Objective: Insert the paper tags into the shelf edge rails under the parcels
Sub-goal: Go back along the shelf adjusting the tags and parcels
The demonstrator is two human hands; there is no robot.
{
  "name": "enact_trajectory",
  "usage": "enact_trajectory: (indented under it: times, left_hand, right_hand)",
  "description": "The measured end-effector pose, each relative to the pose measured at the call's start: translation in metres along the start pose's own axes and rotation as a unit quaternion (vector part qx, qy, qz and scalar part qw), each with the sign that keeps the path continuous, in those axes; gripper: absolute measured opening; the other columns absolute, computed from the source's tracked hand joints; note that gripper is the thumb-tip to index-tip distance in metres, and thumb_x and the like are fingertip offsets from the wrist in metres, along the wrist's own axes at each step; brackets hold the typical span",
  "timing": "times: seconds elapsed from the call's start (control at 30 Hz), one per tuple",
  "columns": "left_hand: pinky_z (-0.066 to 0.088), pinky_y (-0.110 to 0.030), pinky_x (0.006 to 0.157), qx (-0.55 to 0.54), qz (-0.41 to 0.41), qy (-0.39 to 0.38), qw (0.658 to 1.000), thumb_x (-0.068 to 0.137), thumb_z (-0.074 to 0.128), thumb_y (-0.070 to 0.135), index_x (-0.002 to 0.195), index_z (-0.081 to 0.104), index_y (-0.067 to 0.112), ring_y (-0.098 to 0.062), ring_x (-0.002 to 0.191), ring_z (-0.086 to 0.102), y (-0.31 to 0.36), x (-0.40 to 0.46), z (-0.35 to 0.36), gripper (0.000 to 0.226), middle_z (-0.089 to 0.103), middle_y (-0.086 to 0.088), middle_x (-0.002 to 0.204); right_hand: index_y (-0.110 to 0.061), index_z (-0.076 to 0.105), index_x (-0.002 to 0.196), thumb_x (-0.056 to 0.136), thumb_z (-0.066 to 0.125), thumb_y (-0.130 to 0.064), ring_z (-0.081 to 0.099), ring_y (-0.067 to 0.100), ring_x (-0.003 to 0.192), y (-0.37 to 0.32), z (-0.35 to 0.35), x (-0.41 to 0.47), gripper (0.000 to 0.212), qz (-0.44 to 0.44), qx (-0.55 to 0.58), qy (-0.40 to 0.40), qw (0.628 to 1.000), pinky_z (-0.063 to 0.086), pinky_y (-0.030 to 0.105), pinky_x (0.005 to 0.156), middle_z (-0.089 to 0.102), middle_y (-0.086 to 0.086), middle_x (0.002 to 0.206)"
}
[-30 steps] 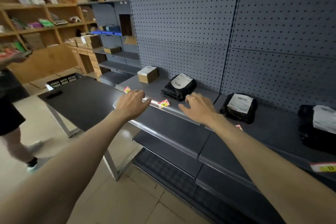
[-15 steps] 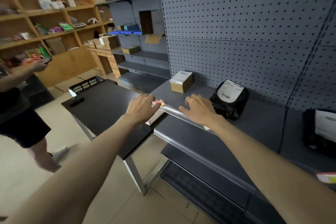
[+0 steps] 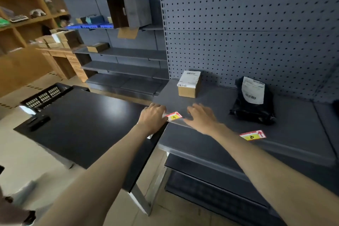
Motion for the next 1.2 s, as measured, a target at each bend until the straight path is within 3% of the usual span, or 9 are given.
enact_trajectory:
  times: [0.23,0.4,0.5,0.6,0.8,1.03,1.2]
  left_hand:
    - [0.042,-0.036,0.095,-0.012,0.095,-0.021,0.995,0.088,0.062,0.031,0.117,0.061,0.019,-0.024,0.117,0.052,-0.045,0.044,0.047,0.031,0.062,-0.004,0.121]
    - [0.049,-0.043,0.087,-0.018,0.124,-0.029,0.992,0.087,0.059,0.027,0.106,0.067,0.016,-0.025,0.112,0.054,-0.057,0.065,0.074,0.023,0.064,-0.004,0.110]
    - [0.049,-0.040,0.072,-0.019,0.163,0.021,0.986,0.086,0.063,0.018,0.085,0.071,0.008,-0.030,0.096,0.061,-0.054,0.067,0.080,0.013,0.068,-0.008,0.091]
    - [0.050,-0.038,0.063,-0.026,0.215,0.049,0.975,0.075,0.076,0.014,0.068,0.070,0.007,-0.031,0.079,0.062,-0.057,0.068,0.085,0.011,0.066,-0.008,0.073]
    - [0.046,-0.034,0.060,0.003,0.286,0.066,0.956,0.072,0.080,0.011,0.064,0.070,0.013,-0.025,0.071,0.057,-0.058,0.070,0.085,0.012,0.062,-0.002,0.067]
    - [0.045,-0.030,0.058,0.072,0.309,0.055,0.947,0.057,0.087,0.006,0.057,0.068,0.018,-0.020,0.067,0.055,-0.062,0.080,0.085,0.023,0.060,0.002,0.063]
    - [0.045,-0.030,0.056,0.090,0.306,0.039,0.947,0.055,0.087,0.005,0.053,0.067,0.018,-0.019,0.064,0.055,-0.060,0.081,0.088,0.024,0.060,0.002,0.061]
  right_hand:
    - [-0.010,0.054,0.116,0.093,0.059,-0.032,0.060,0.027,0.099,-0.024,0.035,0.031,0.033,0.081,0.004,0.021,0.996,0.054,0.040,0.079,0.061,0.009,0.111]
    - [-0.012,0.054,0.116,0.097,0.054,-0.024,0.057,0.025,0.100,-0.038,0.049,0.043,0.023,0.104,0.028,0.046,0.993,0.049,0.035,0.069,0.060,0.007,0.112]
    - [-0.014,0.061,0.103,0.097,0.053,-0.021,0.056,0.022,0.095,-0.041,0.058,0.048,0.013,0.113,0.033,0.046,0.992,0.036,0.029,0.064,0.060,0.004,0.102]
    - [-0.012,0.066,0.092,0.097,0.052,-0.018,0.053,0.021,0.089,-0.040,0.064,0.050,0.015,0.122,0.024,0.049,0.991,0.035,0.030,0.063,0.059,0.004,0.094]
    - [-0.007,0.070,0.079,0.088,0.065,-0.005,0.049,0.023,0.077,-0.039,0.070,0.051,0.010,0.131,-0.079,0.047,0.987,0.038,0.033,0.058,0.053,0.006,0.082]
    - [-0.004,0.069,0.094,0.088,0.060,0.000,0.053,0.027,0.094,-0.044,0.080,0.054,0.011,0.144,-0.115,0.005,0.983,0.042,0.036,0.078,0.060,0.010,0.096]
    - [-0.003,0.070,0.094,0.080,0.066,0.002,0.056,0.028,0.091,-0.046,0.087,0.048,0.016,0.121,-0.137,-0.011,0.983,0.044,0.038,0.084,0.064,0.011,0.093]
Point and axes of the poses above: each hand's wrist, its own x-axis towards the middle knuckle, its own z-axis out of the palm, y = z × x, the point moved 1 cm from there along x, towards the middle knuckle
